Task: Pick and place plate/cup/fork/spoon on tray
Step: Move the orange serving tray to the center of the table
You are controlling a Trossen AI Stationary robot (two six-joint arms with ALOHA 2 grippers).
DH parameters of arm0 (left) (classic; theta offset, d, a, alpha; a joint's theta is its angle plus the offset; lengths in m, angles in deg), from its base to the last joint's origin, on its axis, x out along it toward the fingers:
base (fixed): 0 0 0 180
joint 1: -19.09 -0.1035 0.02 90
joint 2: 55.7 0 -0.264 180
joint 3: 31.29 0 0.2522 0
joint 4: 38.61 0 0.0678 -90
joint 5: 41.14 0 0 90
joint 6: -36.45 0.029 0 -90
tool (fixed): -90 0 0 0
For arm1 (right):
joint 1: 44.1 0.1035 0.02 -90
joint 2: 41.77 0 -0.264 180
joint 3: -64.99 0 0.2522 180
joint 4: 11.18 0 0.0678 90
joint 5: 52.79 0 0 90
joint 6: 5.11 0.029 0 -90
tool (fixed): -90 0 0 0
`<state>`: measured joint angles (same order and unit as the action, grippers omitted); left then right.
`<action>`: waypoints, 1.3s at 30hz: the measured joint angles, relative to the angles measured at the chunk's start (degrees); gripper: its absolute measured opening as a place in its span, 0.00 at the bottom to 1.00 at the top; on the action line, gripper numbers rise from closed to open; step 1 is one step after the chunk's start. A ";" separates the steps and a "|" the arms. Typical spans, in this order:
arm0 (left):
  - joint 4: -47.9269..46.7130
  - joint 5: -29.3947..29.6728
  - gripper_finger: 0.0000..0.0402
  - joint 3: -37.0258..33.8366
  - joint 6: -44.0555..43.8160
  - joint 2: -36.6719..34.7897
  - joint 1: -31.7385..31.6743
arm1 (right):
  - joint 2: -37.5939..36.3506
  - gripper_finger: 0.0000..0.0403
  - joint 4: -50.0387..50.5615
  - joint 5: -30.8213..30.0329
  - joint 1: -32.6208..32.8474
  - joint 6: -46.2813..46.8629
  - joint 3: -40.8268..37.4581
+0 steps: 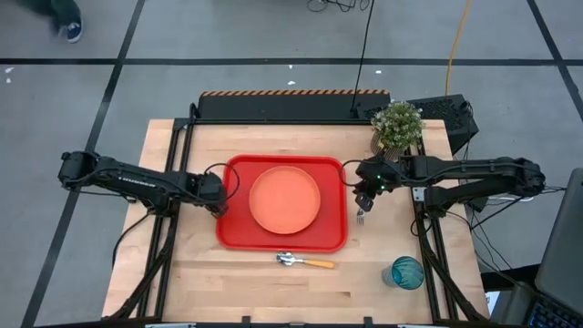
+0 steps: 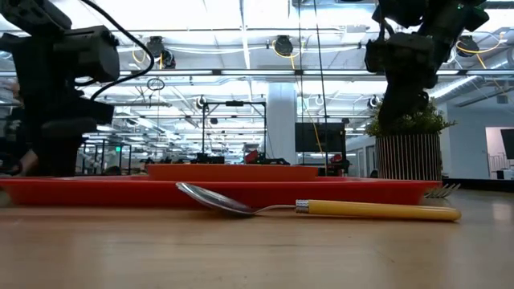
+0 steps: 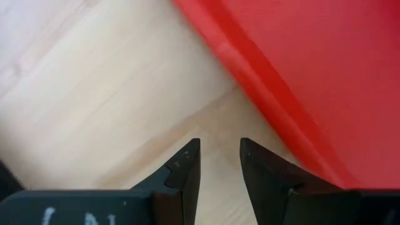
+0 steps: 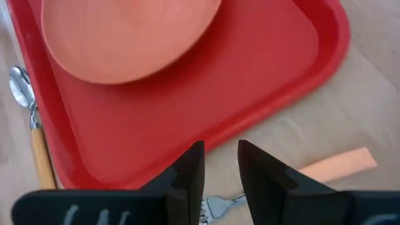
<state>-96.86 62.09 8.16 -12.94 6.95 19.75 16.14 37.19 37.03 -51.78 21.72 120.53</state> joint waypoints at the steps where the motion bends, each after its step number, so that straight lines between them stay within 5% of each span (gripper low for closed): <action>1: 0.46 0.00 0.29 0.00 0.12 0.00 0.00 | 0.00 0.23 0.10 0.00 0.00 0.00 0.00; 26: 9.05 -4.85 0.29 -0.07 -3.49 0.00 5.55 | 0.00 0.23 1.61 -0.89 -0.22 -0.21 0.00; 39: 13.87 -6.34 0.29 -0.04 -5.35 0.00 8.55 | 0.00 0.23 13.17 -5.58 -4.29 5.62 -0.02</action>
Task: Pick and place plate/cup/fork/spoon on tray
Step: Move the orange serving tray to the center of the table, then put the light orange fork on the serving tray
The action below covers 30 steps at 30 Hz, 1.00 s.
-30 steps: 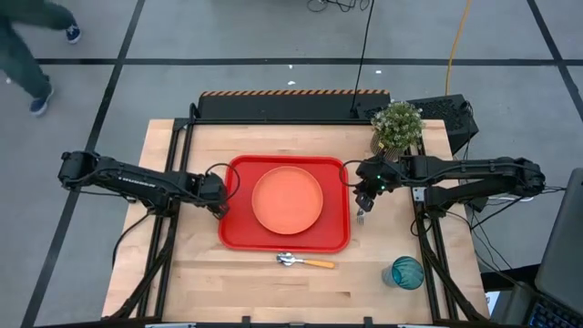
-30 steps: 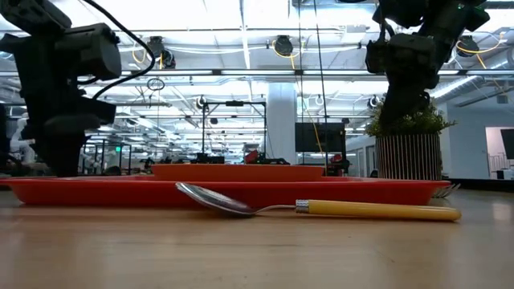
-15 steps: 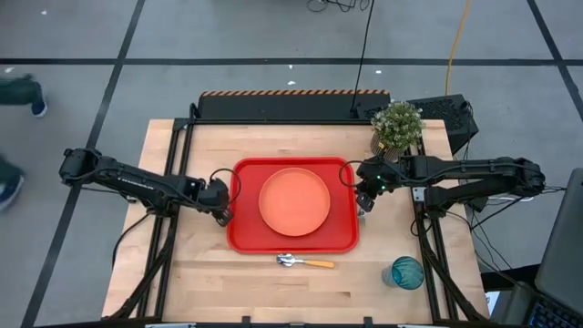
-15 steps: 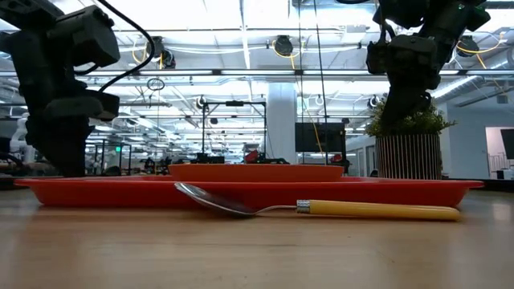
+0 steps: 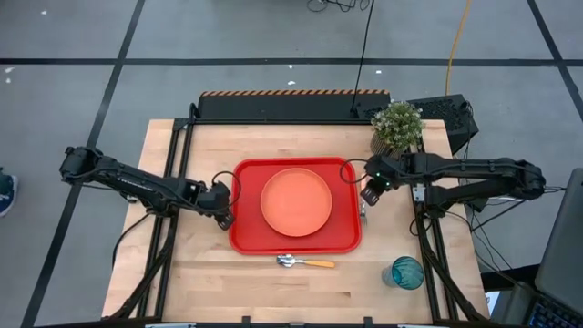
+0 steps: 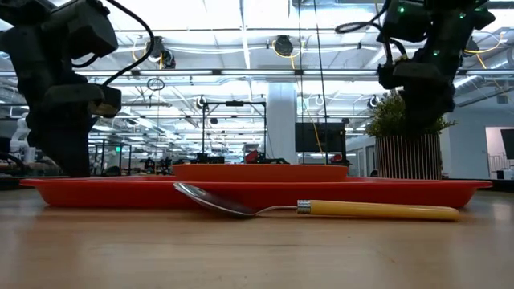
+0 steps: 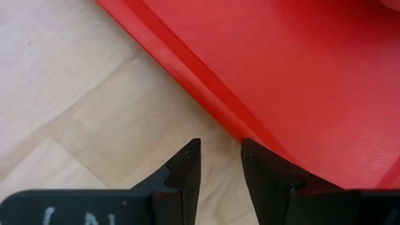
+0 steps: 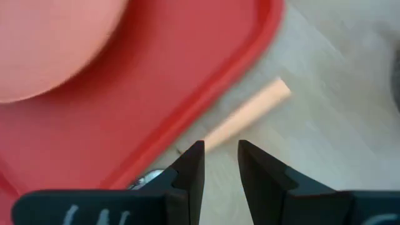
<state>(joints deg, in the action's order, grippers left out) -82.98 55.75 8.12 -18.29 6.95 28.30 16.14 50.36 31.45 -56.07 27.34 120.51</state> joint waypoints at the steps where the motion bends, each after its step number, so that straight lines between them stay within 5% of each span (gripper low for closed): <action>1: 0.18 0.00 0.29 0.00 0.02 0.00 0.09 | 0.00 0.23 0.51 0.49 -0.41 0.99 0.00; 8: 0.27 0.10 0.29 0.45 4.21 -0.61 -0.06 | 0.04 0.23 1.78 2.92 -1.59 2.55 -0.02; 15: -1.99 3.09 0.29 9.33 13.85 -3.29 -1.76 | 0.04 0.23 -2.62 8.04 -1.64 -0.14 -0.02; 22: -6.12 19.19 0.29 24.23 29.49 -3.63 -3.31 | -0.15 0.23 -18.18 18.70 -1.56 -12.72 -0.02; 30: 8.21 32.08 0.29 33.14 49.85 -3.63 -5.31 | -0.13 0.23 -32.20 19.27 -1.55 -20.61 -0.02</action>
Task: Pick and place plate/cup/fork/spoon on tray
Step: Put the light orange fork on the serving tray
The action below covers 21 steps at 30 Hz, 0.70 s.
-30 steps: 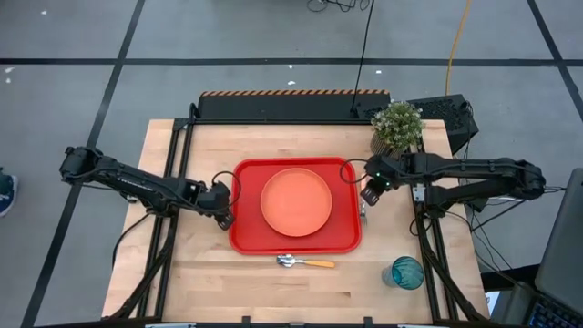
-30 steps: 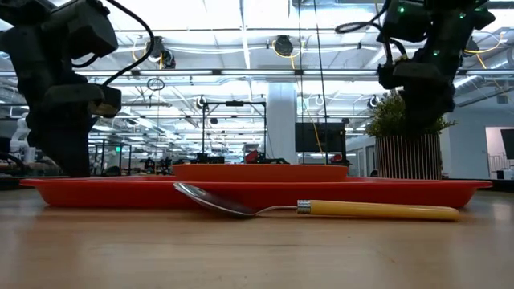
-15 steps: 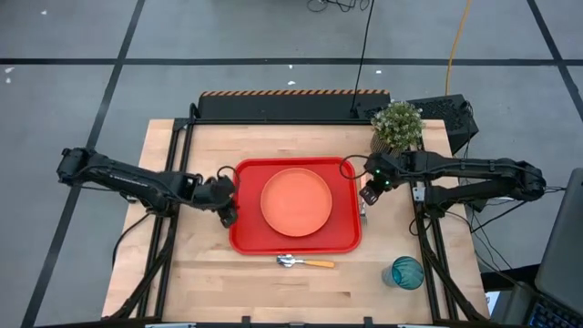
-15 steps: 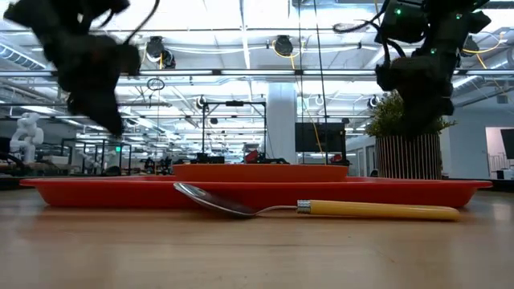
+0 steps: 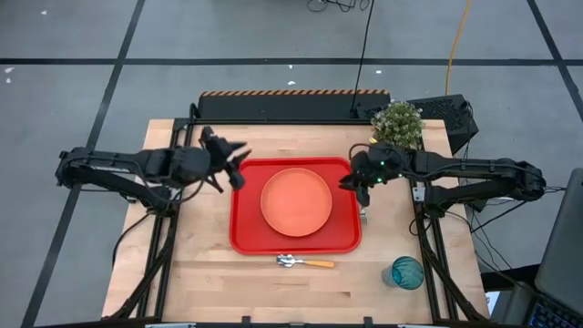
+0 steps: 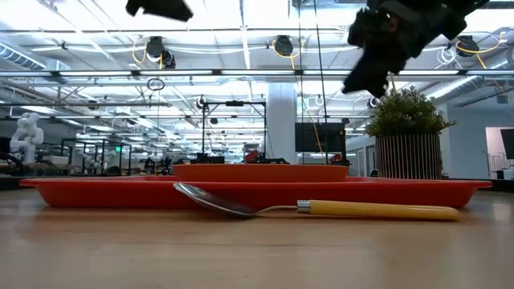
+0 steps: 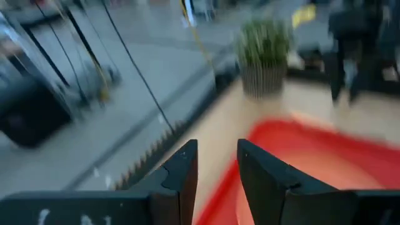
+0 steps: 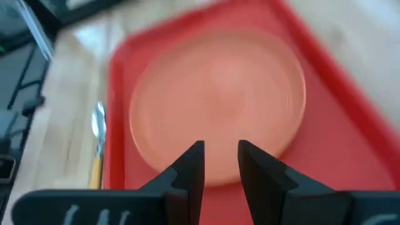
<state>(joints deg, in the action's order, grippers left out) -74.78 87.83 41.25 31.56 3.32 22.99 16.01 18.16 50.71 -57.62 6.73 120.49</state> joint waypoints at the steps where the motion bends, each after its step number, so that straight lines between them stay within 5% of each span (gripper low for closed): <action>1: 2.86 0.13 0.29 -0.07 2.28 0.01 -0.48 | 0.00 0.23 -2.27 0.00 0.00 0.00 0.00; 7: 17.90 -4.45 0.29 -4.59 14.54 1.78 -5.62 | 0.00 0.23 -8.79 -0.09 0.98 -4.01 1.07; 15: 38.91 -33.47 0.29 -16.22 12.65 1.88 -18.46 | 5.31 0.23 23.20 -18.45 0.77 -18.21 21.74; 18: 45.99 -43.05 0.29 -18.52 10.65 1.82 -22.68 | 10.68 0.23 34.19 -19.35 -1.07 -13.86 30.03; 21: 46.53 -46.43 0.29 -18.95 9.67 1.82 -25.39 | 16.91 0.23 46.58 -17.68 -3.84 -4.02 33.45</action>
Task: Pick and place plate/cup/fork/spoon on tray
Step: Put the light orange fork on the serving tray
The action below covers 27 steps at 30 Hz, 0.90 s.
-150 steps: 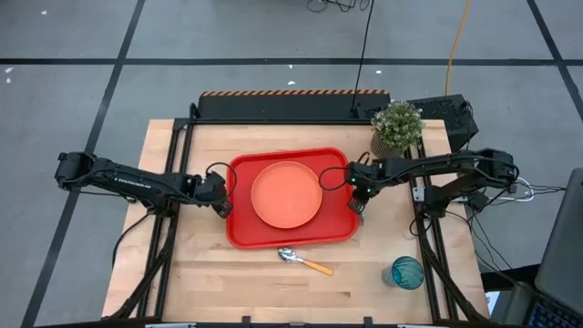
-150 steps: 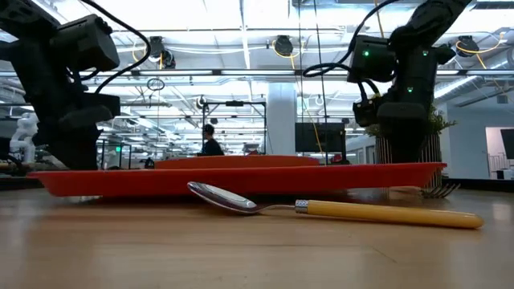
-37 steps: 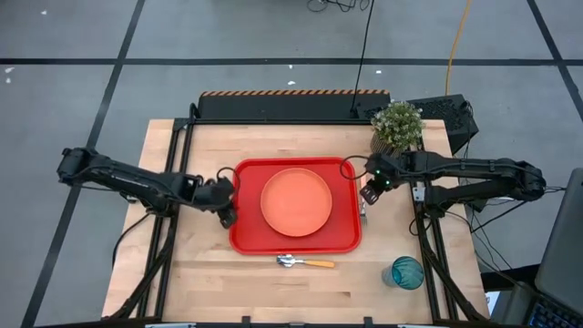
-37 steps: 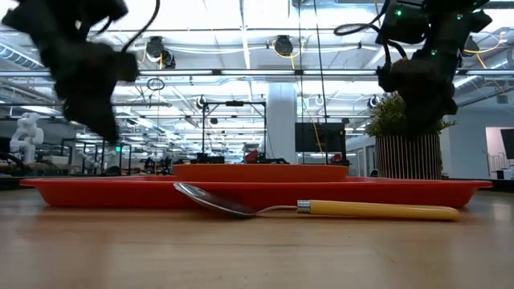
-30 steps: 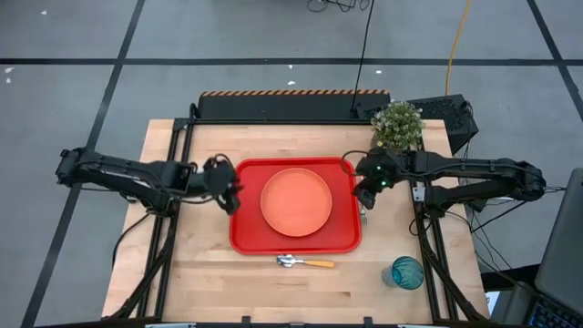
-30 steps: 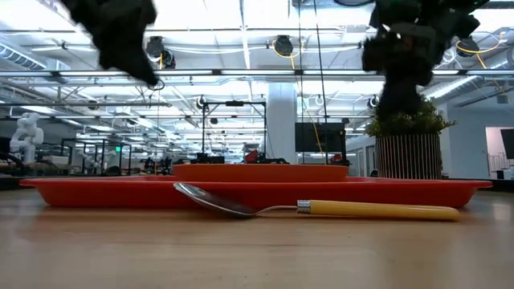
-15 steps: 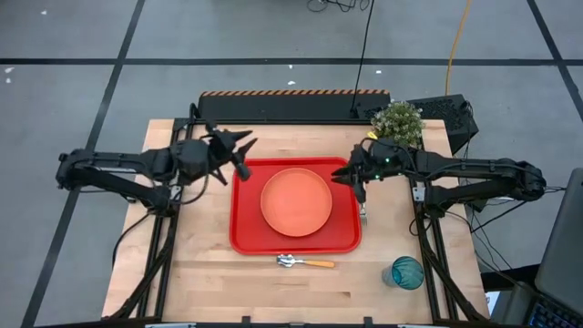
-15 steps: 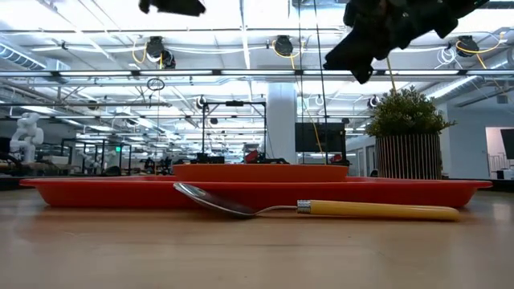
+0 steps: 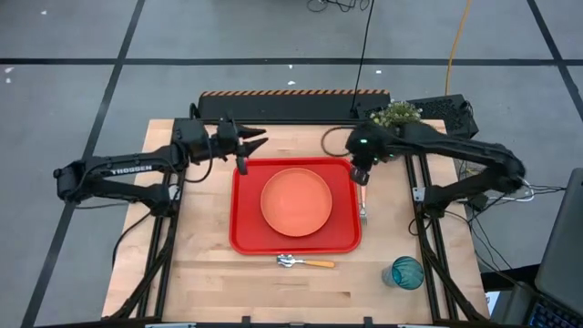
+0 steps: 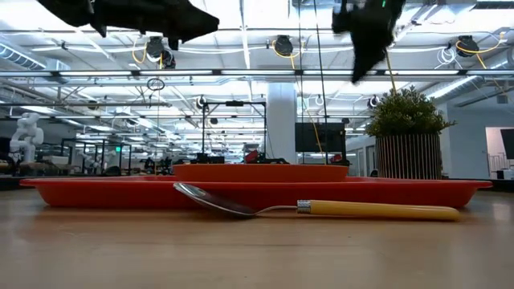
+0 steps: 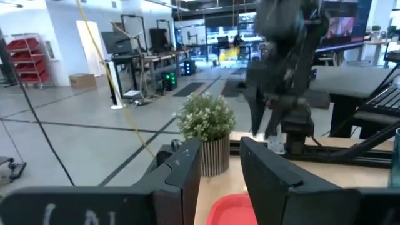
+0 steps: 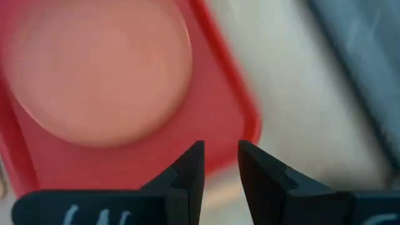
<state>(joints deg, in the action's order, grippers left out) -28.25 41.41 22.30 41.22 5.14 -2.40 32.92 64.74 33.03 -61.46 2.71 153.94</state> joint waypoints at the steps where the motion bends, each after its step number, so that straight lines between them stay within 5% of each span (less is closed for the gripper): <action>1: -0.14 -0.24 0.29 0.00 0.03 0.00 -0.53 | 2.10 0.23 4.03 1.41 -0.97 3.30 0.06; 7: -6.04 -4.96 0.29 0.00 3.45 -0.01 -1.87 | 12.15 0.23 19.29 3.94 -4.34 14.71 -4.80; 15: -9.84 -6.45 0.29 0.00 8.40 -0.01 -3.67 | 12.88 0.23 3.49 8.85 -3.93 31.41 -11.41; 27: -13.34 -6.46 0.29 0.00 8.24 -0.01 -6.87 | 12.77 0.23 -4.17 6.94 -0.51 49.80 -20.52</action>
<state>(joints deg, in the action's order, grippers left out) -41.59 34.94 22.30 49.46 5.14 -9.26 45.69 60.57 39.97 -61.96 52.51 133.42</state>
